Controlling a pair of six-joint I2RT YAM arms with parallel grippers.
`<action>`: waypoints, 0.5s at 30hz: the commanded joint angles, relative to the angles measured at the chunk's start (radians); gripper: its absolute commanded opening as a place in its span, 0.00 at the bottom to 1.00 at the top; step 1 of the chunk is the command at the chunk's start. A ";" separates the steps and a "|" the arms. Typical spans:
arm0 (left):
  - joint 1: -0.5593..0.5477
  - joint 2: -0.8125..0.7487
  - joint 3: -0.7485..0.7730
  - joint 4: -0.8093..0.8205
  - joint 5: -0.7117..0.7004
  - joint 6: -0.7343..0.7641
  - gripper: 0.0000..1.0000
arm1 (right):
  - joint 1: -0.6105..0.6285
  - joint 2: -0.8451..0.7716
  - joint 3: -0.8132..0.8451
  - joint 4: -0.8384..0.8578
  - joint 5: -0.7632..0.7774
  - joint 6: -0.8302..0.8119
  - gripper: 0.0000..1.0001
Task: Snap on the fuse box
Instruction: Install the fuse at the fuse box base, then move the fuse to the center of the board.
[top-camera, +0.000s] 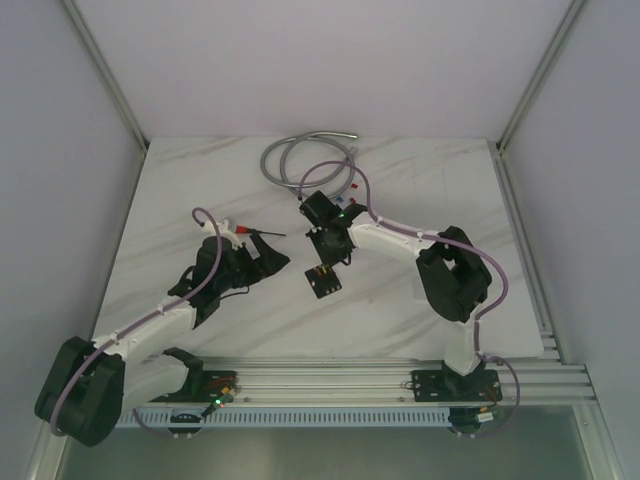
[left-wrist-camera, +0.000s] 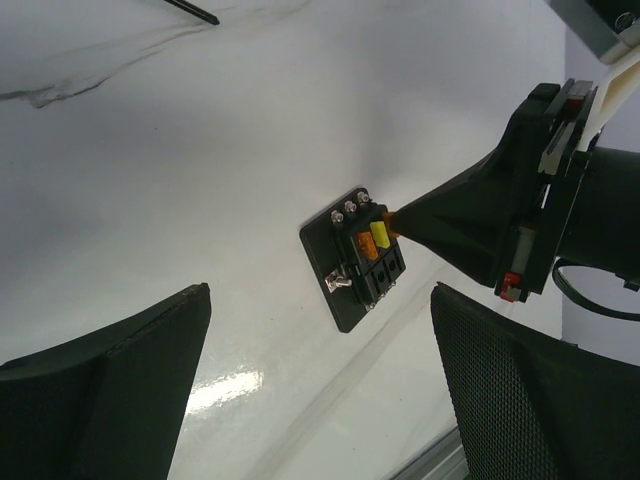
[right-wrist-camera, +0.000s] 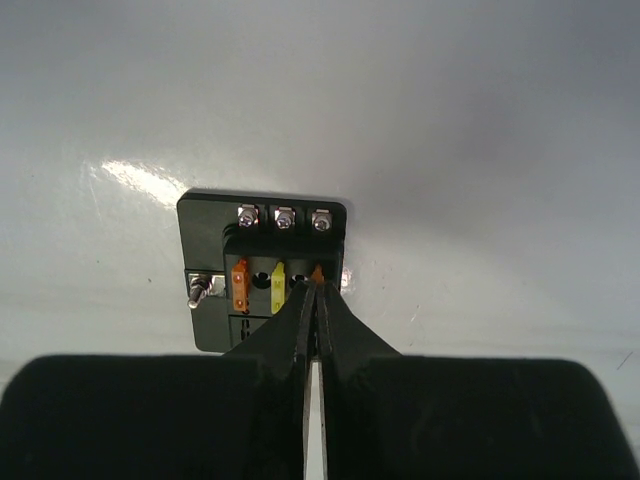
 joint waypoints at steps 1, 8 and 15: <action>0.006 -0.025 0.004 -0.018 0.005 -0.002 1.00 | 0.002 -0.056 -0.032 -0.032 0.012 0.001 0.12; 0.006 -0.025 0.017 -0.033 -0.004 0.006 1.00 | -0.018 -0.165 -0.001 -0.012 0.001 -0.029 0.31; 0.006 0.010 0.037 -0.036 -0.020 0.026 1.00 | -0.148 -0.140 0.002 0.105 0.031 -0.092 0.37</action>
